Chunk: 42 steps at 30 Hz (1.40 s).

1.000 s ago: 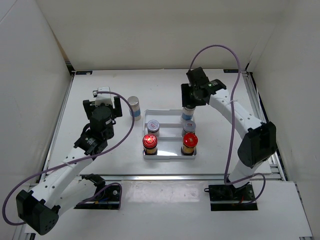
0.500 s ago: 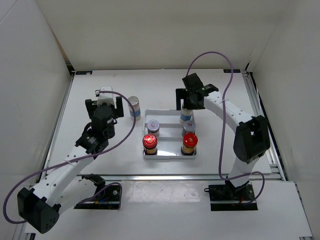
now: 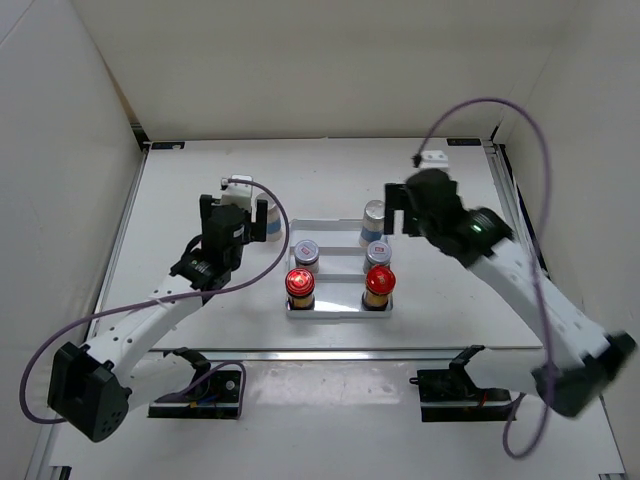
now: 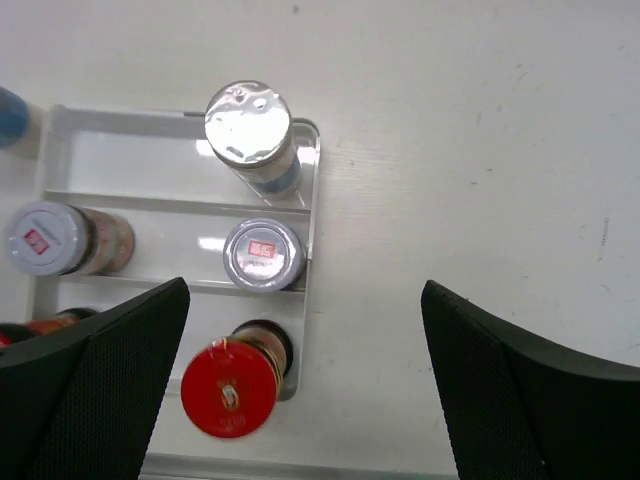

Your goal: Organize the condiment bottles

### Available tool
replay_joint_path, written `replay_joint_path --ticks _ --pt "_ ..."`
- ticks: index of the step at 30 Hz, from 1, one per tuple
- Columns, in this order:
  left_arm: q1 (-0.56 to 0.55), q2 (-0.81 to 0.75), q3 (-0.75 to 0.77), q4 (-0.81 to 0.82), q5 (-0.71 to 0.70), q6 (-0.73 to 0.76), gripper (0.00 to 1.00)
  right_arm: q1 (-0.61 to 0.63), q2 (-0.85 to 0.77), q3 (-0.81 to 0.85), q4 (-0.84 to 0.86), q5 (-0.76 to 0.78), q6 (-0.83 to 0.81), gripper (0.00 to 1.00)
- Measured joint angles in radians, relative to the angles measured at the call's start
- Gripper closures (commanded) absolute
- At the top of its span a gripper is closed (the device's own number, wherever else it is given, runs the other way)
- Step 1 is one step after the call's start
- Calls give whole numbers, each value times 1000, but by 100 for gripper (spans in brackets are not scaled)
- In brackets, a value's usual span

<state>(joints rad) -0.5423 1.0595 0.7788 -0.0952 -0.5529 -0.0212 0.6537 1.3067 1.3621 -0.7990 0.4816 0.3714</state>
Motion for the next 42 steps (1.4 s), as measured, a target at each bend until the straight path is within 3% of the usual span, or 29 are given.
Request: replay_joint_path --ticks 5,9,14,20,27,34,42 --pt "1 33 0 37 60 -14 0 1 -383 -119 8 13 -5 0" --pt "2 110 8 63 116 -41 0 1 -492 -266 -9 -25 5 0" --pt "11 206 61 51 140 -112 0 19 -520 -449 -112 -4 62 0" --pt "44 312 155 58 157 -158 0 29 -600 -457 -124 60 113 0" --pt "56 476 294 9 170 -172 0 48 -554 -463 -119 66 137 0" --pt "63 516 328 -78 169 -188 3 60 -562 -476 -119 77 151 0" --pt "95 516 330 -115 200 -204 26 69 -539 -476 -119 86 155 0"
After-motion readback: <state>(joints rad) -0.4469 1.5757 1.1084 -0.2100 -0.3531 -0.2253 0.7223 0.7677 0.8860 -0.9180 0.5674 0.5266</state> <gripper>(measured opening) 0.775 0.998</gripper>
